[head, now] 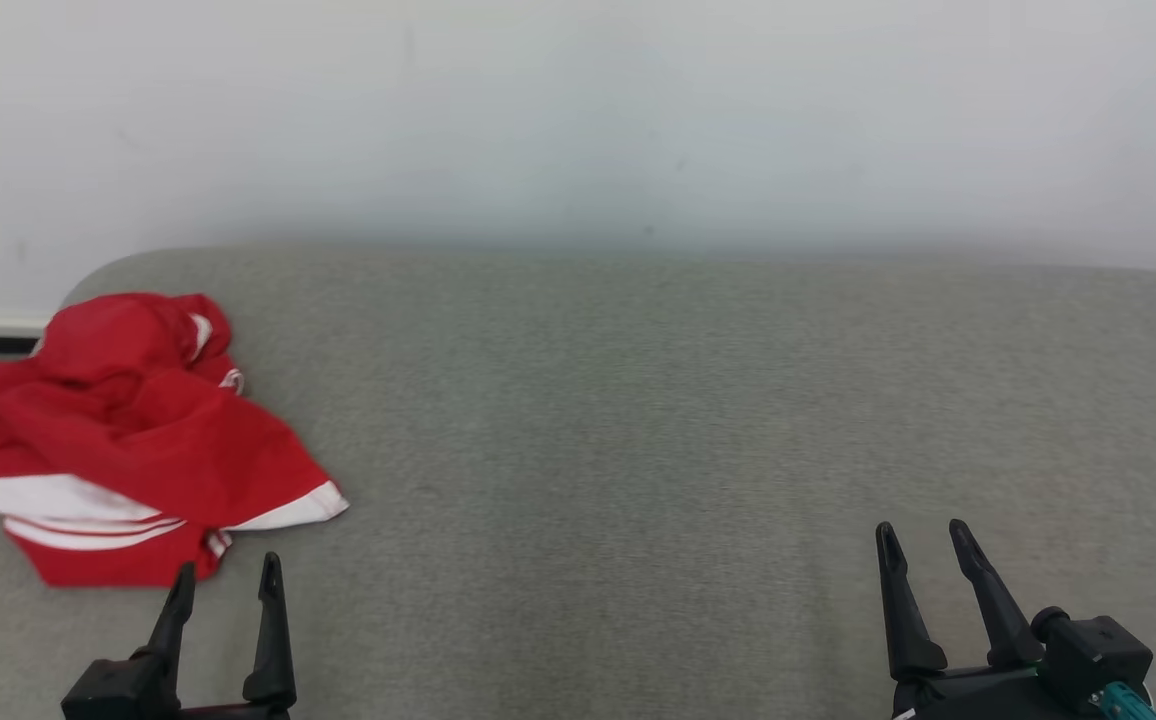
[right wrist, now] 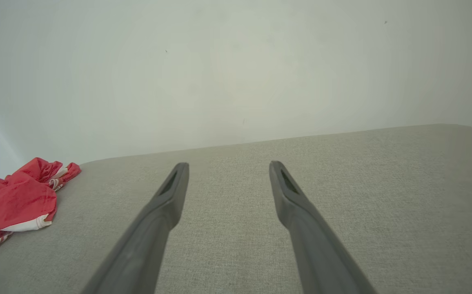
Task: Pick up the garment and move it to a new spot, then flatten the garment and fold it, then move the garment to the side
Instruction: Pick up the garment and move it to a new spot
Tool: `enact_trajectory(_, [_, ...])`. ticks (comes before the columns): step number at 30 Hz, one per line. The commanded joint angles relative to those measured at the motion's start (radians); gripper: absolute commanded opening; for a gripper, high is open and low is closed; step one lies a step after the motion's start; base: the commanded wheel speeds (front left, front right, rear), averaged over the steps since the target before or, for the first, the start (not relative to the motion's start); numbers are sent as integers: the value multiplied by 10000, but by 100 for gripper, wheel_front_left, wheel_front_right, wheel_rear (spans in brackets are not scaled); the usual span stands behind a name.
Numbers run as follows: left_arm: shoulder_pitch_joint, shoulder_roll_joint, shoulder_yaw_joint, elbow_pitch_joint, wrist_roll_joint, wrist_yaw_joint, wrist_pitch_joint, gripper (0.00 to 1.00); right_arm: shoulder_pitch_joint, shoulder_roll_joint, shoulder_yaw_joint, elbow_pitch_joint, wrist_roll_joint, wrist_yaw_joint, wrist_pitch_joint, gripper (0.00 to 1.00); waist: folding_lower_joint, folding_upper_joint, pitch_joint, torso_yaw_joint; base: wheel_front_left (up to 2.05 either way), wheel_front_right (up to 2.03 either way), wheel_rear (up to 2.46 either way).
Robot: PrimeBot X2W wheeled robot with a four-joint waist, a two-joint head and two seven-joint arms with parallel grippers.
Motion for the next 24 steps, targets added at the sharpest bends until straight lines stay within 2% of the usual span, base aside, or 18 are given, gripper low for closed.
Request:
enact_trajectory(1, [-112, 26, 27, -9, 62, 53, -92, 100, 92, -44, -14, -37, 41, -21, -64, 100, 0, 0, 177, 553, 0, 0, 0])
enact_trajectory(12, [-191, -27, 146, -2, 23, 258, -257, 100, -14, -153, 69, -58, 59, -21, -66, 100, 0, 0, 496, 2338, 0, 0, 0])
enact_trajectory(24, [-127, -85, 412, 86, -38, 393, -351, 100, -47, -197, 228, -94, -42, -21, -10, 100, 0, 0, 588, 3836, 0, 0, 0])
